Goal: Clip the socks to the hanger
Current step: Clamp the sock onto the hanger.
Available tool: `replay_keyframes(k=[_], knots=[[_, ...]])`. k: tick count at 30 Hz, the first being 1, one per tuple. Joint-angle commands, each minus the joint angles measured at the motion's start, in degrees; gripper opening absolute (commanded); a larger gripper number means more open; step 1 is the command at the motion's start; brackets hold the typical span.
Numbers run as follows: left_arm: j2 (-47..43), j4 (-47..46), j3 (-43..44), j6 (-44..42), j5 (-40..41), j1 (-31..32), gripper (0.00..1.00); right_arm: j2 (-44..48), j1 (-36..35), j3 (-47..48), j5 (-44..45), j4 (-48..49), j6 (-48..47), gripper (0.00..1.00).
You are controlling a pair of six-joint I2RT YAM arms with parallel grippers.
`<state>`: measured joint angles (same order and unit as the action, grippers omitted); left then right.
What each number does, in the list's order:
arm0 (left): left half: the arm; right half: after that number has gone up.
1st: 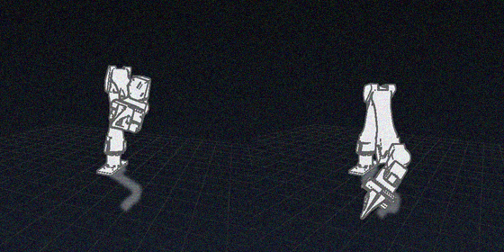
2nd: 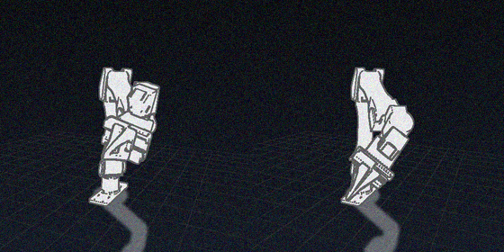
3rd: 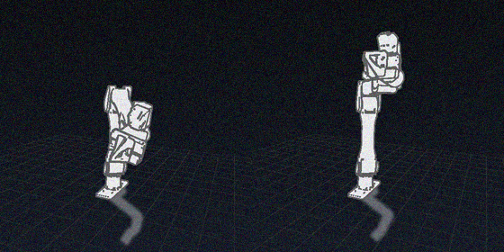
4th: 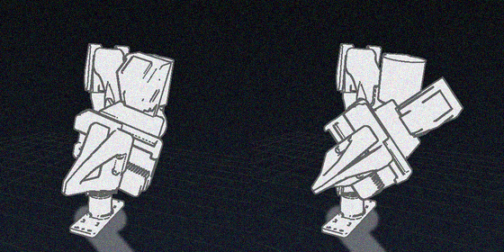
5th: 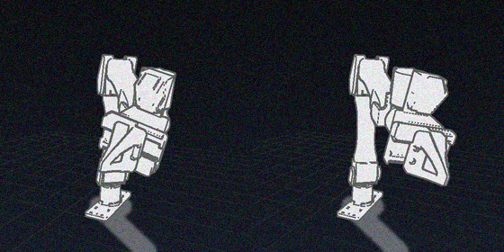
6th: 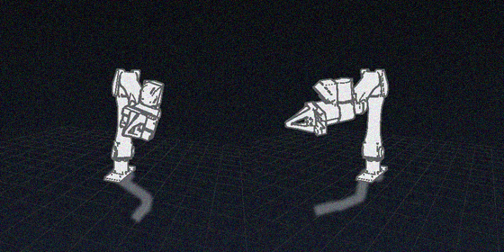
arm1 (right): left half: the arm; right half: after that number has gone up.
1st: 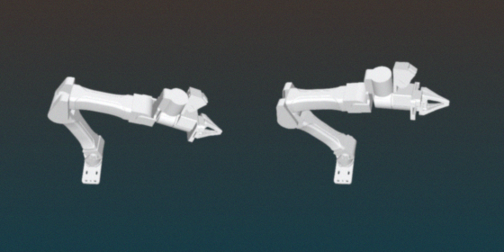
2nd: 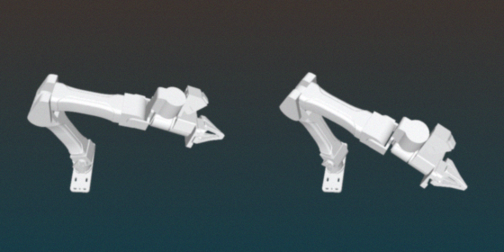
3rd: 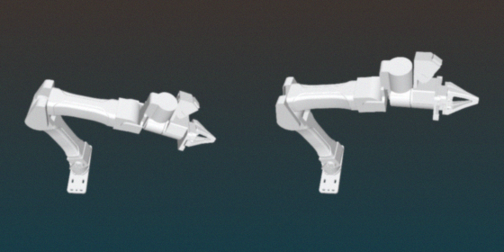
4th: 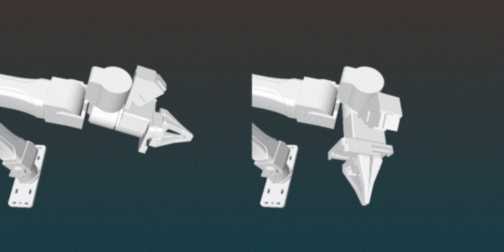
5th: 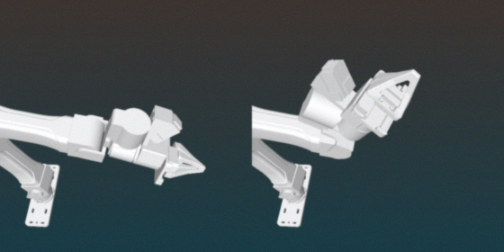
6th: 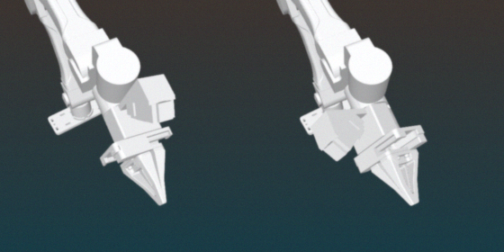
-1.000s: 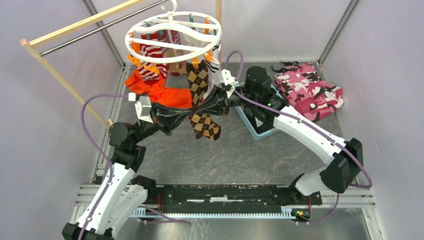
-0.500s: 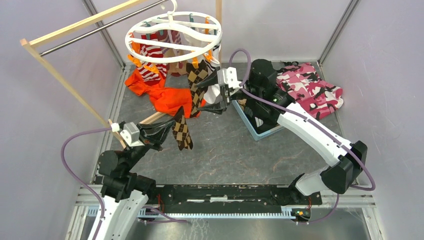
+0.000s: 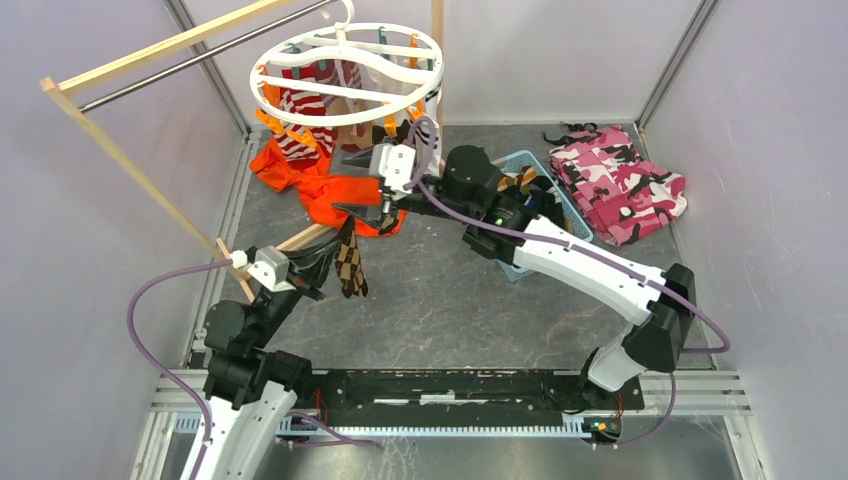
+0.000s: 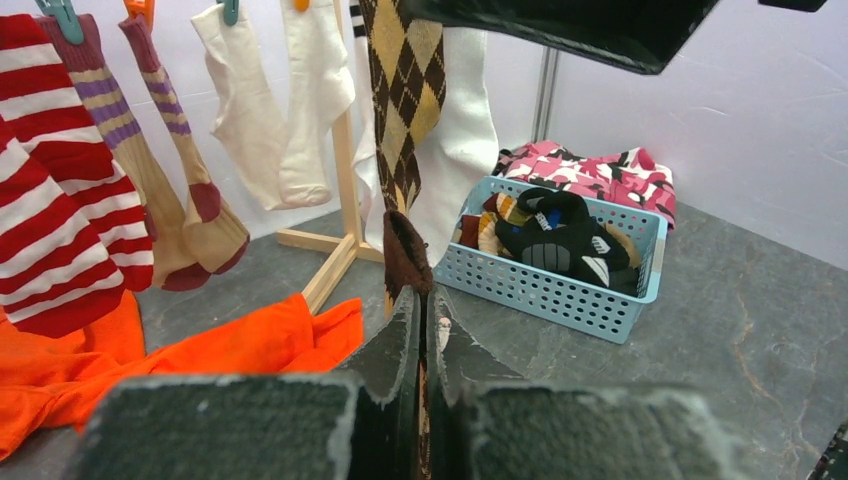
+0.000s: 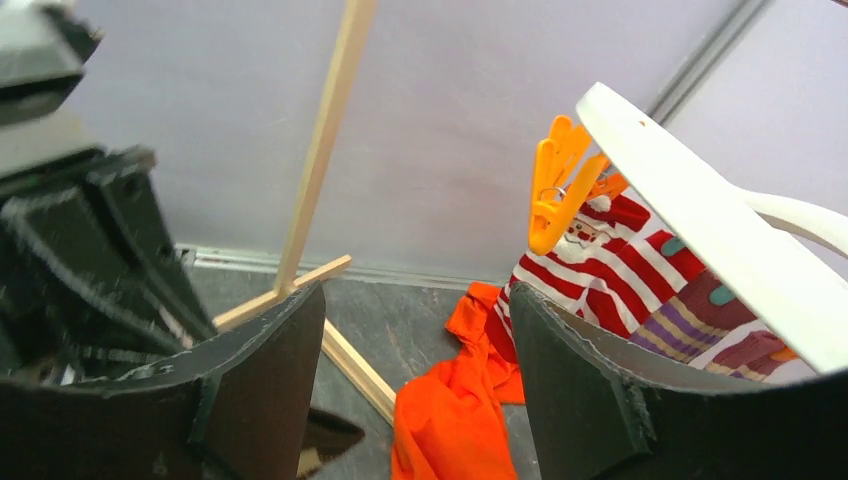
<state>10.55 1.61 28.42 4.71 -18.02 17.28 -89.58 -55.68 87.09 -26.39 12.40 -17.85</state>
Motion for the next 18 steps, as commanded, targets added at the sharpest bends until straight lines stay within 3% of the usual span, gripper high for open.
replay_keyframes(k=[1,18], knots=[[-1.3,0.2,-0.8,-3.5,2.0,0.1,0.02,-2.8,-4.5,5.8,18.2,3.5,4.9,0.73],[-2.4,-1.1,-1.5,-4.4,2.6,0.1,0.02,-13.8,-9.7,13.2,39.6,14.1,9.7,0.74]])
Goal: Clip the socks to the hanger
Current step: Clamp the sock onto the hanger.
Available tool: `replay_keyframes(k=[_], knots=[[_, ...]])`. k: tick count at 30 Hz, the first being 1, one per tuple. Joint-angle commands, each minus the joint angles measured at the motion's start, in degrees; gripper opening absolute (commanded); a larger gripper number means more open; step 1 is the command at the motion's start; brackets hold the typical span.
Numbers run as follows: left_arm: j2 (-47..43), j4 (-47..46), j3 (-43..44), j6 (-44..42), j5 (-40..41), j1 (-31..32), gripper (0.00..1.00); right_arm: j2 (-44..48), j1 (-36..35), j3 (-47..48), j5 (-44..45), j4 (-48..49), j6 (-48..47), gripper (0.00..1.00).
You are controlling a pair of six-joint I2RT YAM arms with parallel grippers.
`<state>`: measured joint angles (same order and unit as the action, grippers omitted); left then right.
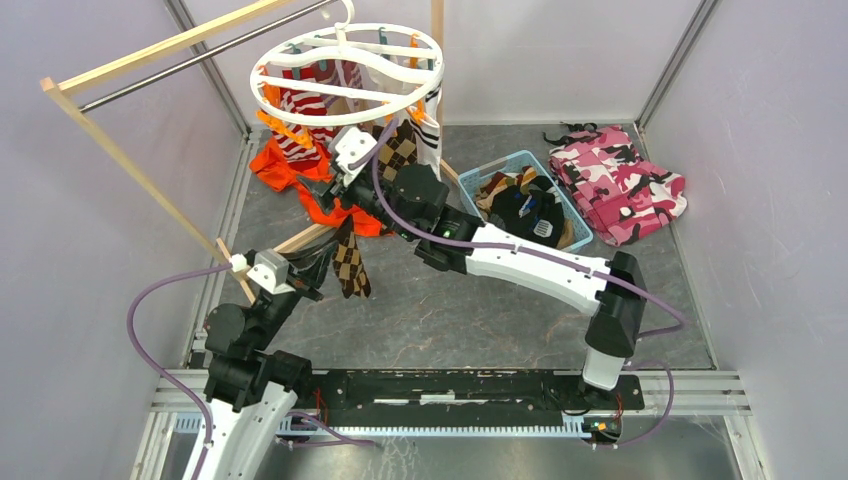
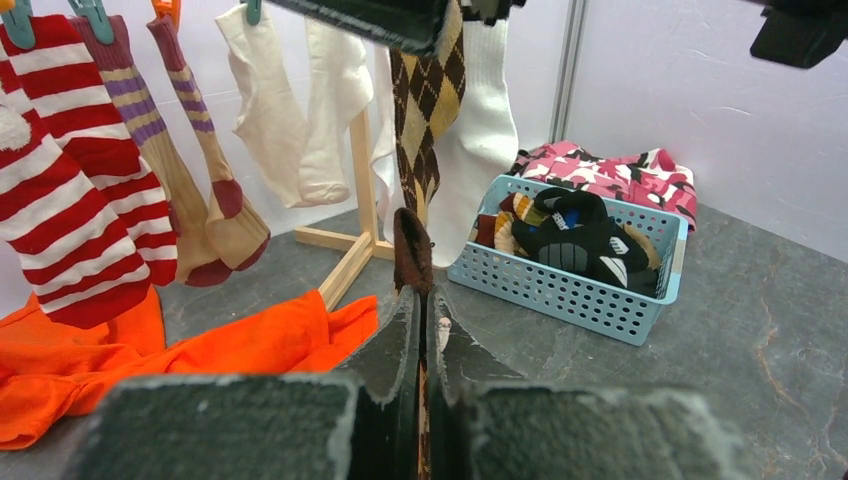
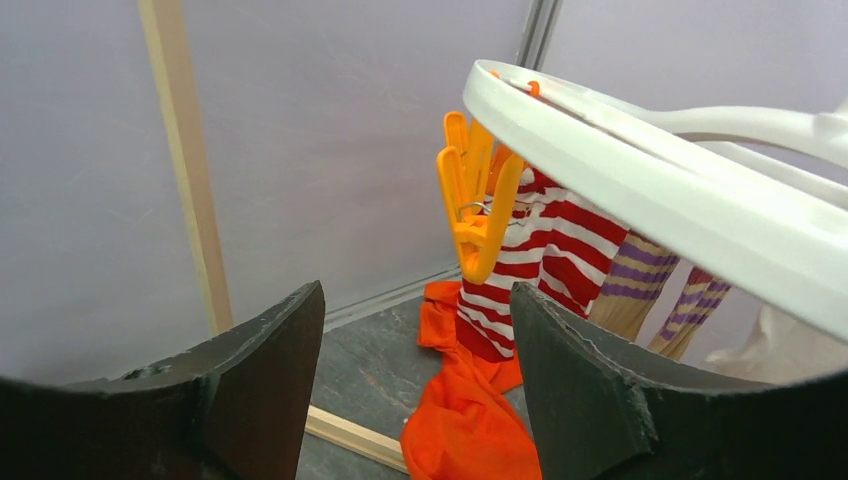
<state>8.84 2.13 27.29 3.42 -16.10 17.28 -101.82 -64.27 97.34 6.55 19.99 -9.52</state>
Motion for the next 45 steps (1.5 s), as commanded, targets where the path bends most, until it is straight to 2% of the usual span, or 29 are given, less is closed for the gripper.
replay_keyframes(k=[1,16,26,37,45], knots=[[-0.7,-1.8,-0.6,-3.1,0.6,0.1,0.02,-2.1,-1.3,3.2,7.4,7.5,1.1,0.74],[-0.9,-4.2,-1.7,-3.1,-0.8,0.1,0.02,-13.2,-3.4,16.4,16.8,11.7,-1.0,0.72],[0.5,-4.0,-0.6,-3.1,-1.6,0.1,0.02,-17.5,-3.4,19.8,20.6,14.9,-2.9,0.68],[0.4,-2.8,0.0,-3.1,-2.2,0.1,0.02,-20.3,-3.1,22.8,21.9,17.9,-5.0,0.6],[-0.1,-2.5,-0.3,-2.9,-1.7,0.1,0.02,-21.2,-2.1,23.9,21.0,19.3,-5.1,0.46]])
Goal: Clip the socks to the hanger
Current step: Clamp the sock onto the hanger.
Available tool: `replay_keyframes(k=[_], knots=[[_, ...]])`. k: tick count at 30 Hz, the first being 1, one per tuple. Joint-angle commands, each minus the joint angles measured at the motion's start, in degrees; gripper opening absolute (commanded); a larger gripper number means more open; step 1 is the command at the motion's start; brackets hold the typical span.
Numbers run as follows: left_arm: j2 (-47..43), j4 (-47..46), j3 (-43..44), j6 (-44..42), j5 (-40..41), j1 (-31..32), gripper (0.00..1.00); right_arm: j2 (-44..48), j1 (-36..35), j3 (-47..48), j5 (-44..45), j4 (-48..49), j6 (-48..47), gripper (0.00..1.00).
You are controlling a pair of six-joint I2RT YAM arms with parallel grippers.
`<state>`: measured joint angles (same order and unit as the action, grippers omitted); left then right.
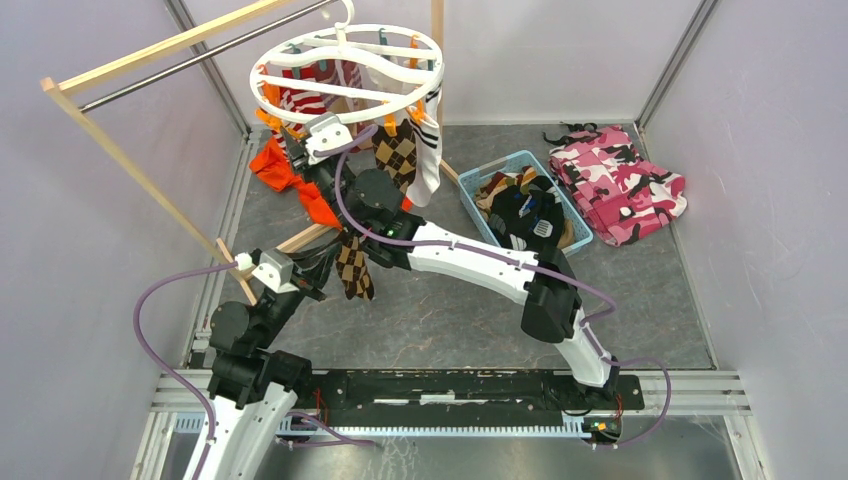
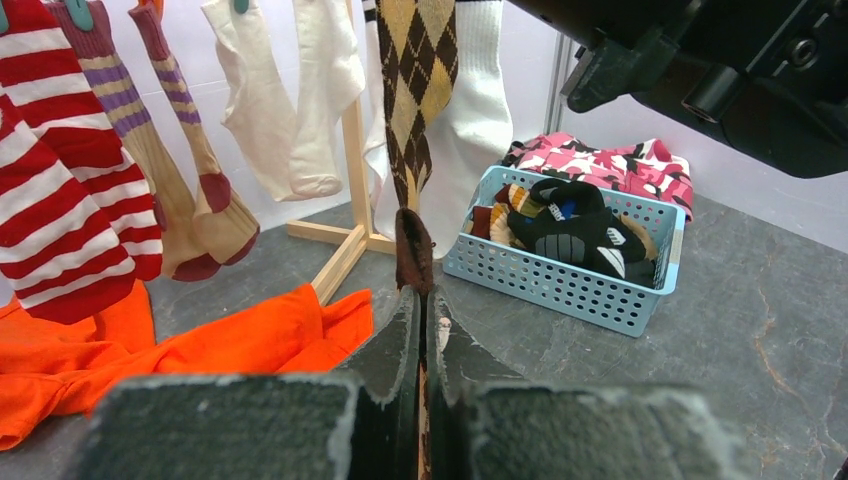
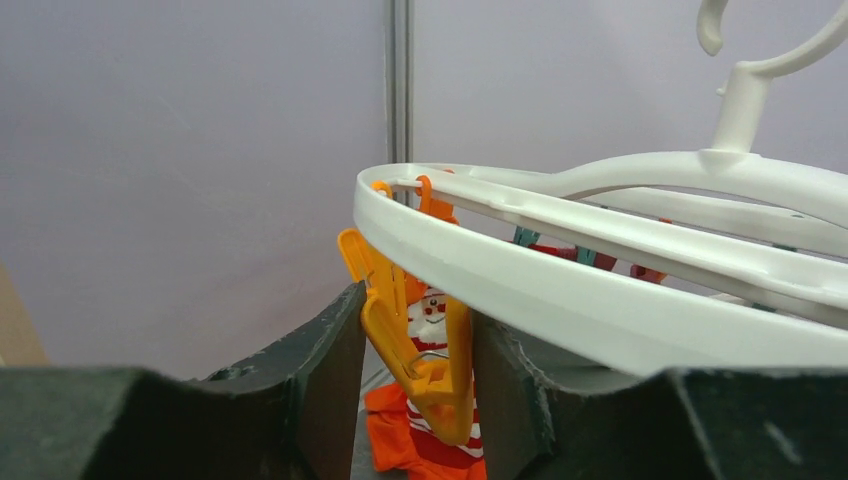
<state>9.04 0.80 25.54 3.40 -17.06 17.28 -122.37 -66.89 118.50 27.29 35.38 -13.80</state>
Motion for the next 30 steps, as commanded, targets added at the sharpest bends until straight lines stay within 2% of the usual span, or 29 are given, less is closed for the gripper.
replay_keyframes(k=[1,3,8,12,17,30], knots=[[-0.3,-1.2,1.4,-2.7,-0.7,0.1,0.02,-0.6,0.7,2.9,0.2,4.0,-0.9,0.44],[-0.2,-1.1,1.6,-2.3,-0.8,0.1,0.02,-0.5,1.0,2.8,-0.5,4.0,-0.9,0.38],[-1.2,-1.1,1.4,-0.8,-0.8,0.1,0.02,1.0,1.6,1.2,-2.7,3.6,0.1,0.15],[-2.0,-1.3,1.1,0.5,-0.7,0.1,0.02,2.7,1.8,-1.3,-4.2,3.6,1.6,0.06],[-1.8,-4.4,0.0,3.5,-0.2,0.1,0.02,5.5,2.4,-4.2,-7.6,2.7,4.0,0.0],[0.7,-14.6,-2.2,12.2,5.0,0.1,0.02,10.0,4.9,-5.6,-14.5,-6.2,17.0,0.0]])
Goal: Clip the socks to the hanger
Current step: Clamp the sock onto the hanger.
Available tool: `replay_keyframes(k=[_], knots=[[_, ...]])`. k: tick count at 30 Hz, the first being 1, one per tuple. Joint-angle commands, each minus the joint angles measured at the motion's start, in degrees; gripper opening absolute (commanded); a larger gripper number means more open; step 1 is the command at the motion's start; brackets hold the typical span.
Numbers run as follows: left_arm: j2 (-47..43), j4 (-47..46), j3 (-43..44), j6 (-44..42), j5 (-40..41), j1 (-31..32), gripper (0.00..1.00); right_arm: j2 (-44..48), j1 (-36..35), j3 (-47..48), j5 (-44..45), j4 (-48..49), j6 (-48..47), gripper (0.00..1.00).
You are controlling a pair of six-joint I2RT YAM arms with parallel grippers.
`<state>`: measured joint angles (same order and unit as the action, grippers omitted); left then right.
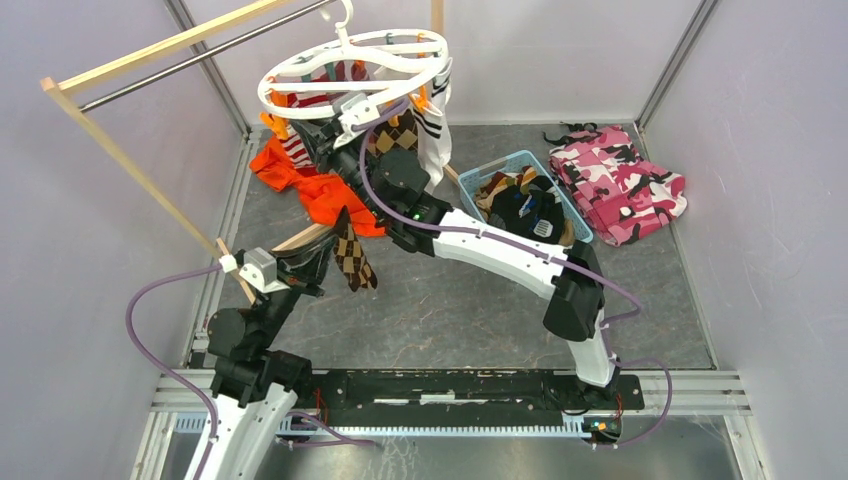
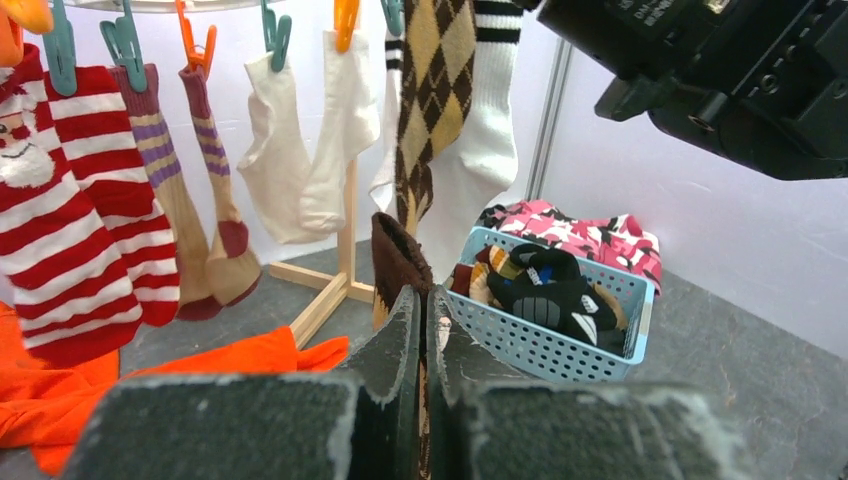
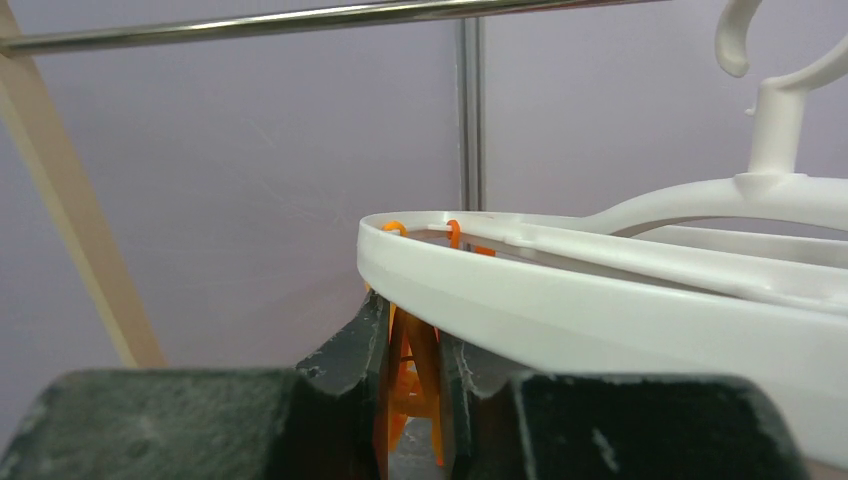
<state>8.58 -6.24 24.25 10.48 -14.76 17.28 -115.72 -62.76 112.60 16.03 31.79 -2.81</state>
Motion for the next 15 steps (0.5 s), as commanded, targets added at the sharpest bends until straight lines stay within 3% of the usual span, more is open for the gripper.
replay_keyframes(k=[1,8,15], knots=[[1.6,-8.2,-1.0,5.9,2.8,0.1,0.02,3.5,0.9,0.4,-3.4,-2.9,6.6,0.0],[3.9,-13.6,-0.5,8.2,5.3,0.1,0.02,5.2,2.4,-0.8,-5.6,-4.8,11.4,0.0],[13.7,-24.0,2.2,12.6,6.0,0.1,0.02,6.1,4.5,-0.7,-7.5,-7.7,16.5,0.0]])
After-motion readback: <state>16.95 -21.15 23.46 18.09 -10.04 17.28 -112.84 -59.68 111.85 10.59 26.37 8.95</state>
